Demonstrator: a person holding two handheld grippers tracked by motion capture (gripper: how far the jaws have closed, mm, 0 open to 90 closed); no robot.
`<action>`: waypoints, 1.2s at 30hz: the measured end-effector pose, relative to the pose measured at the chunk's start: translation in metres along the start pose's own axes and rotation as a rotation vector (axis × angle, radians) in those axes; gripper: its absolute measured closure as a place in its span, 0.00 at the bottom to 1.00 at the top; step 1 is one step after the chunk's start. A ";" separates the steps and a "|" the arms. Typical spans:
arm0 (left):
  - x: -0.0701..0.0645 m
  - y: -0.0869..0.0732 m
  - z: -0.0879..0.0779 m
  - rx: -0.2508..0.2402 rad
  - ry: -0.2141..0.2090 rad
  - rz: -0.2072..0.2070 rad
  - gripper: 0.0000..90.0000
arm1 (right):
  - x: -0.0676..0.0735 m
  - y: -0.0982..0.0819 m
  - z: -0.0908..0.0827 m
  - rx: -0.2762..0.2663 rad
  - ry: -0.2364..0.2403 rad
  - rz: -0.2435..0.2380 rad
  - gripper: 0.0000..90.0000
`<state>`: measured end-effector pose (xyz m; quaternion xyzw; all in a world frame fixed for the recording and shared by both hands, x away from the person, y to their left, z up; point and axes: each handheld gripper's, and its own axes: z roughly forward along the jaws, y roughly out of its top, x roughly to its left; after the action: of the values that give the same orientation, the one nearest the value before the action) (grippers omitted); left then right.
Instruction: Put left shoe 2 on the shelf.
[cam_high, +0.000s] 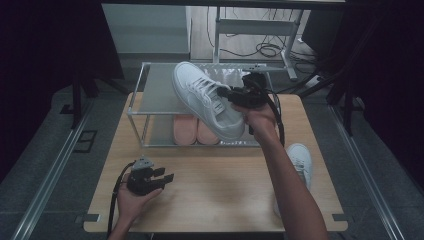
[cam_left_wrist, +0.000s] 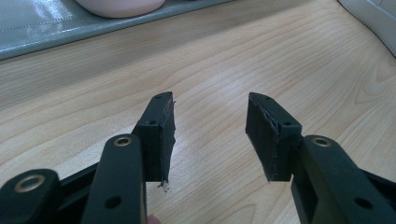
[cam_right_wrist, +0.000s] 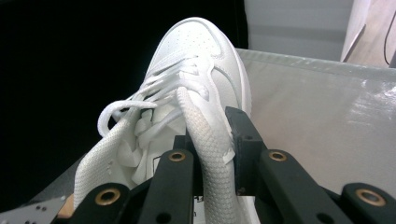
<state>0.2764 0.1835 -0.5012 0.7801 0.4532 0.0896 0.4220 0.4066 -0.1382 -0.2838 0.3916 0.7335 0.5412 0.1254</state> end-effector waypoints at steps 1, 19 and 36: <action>0.000 0.000 0.000 -0.002 0.000 0.000 0.58 | -0.001 0.001 0.002 0.002 -0.005 0.004 0.90; 0.003 0.000 -0.002 -0.011 0.000 -0.001 0.58 | -0.008 0.029 0.036 0.018 -0.097 0.046 0.90; 0.002 0.002 -0.003 -0.019 -0.009 -0.005 0.59 | -0.016 0.044 0.067 0.014 -0.183 0.124 0.90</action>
<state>0.2775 0.1865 -0.4987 0.7754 0.4522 0.0895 0.4316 0.4773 -0.0983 -0.2737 0.4848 0.6971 0.5048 0.1554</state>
